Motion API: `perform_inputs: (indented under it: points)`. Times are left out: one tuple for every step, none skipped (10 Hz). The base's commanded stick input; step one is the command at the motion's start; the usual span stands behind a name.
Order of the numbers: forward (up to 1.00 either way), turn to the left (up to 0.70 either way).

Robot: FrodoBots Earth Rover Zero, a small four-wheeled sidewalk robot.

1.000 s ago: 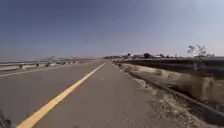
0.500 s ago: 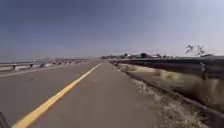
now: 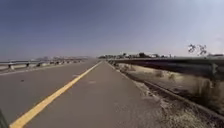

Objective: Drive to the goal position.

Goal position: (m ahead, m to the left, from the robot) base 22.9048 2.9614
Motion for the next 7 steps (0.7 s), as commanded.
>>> perform_inputs:
  points:
    - [0.50, 0.00]
    - [0.50, 0.00]
    - [0.50, 0.00]
    - [0.50, 0.00]
    - [0.50, 0.00]
    - [0.50, 0.50]
    - [0.50, 0.50]
